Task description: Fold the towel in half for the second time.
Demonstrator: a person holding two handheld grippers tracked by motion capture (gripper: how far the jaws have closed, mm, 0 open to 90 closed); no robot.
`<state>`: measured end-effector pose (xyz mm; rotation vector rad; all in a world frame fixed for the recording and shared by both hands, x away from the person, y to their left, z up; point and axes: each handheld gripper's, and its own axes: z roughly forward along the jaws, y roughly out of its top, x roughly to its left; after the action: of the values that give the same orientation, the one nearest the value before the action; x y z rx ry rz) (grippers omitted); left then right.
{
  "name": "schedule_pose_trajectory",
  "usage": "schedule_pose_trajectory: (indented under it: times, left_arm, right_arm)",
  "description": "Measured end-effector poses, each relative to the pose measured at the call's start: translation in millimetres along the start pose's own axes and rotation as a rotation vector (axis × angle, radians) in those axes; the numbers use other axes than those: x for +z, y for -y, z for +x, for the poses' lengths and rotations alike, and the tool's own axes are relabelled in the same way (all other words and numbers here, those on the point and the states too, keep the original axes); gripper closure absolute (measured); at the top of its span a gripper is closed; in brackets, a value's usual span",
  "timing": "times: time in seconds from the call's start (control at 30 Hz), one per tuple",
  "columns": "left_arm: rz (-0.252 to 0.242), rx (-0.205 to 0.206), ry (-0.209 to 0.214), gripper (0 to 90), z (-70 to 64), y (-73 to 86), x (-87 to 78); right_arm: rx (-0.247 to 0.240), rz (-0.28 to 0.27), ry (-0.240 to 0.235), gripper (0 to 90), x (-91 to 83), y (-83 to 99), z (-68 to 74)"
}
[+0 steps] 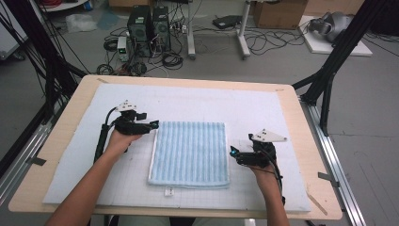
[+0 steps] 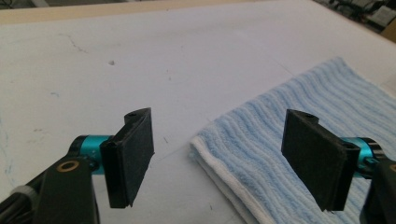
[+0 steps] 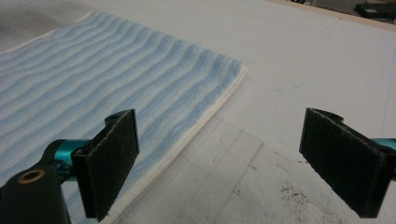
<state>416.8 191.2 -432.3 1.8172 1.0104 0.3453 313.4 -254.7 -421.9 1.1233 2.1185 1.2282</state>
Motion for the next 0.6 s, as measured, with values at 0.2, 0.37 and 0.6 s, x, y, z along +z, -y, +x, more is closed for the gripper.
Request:
schedule_pose_trajectory:
  times: [0.2,0.37,0.6]
  left_arm:
    - [0.089,0.043,-0.021,33.5,-0.6,-4.4,21.8]
    - [0.159,0.102,-0.002,41.9,-8.5,-0.6,33.3]
    - [0.179,0.156,0.025,65.7,-14.4,2.4,36.6]
  right_arm:
    - [0.001,0.008,-0.002,11.2,1.0,0.5,0.6]
    - [0.004,0.011,-0.004,11.2,1.5,1.0,1.0]
    - [0.003,0.017,-0.006,11.2,1.6,1.4,1.6]
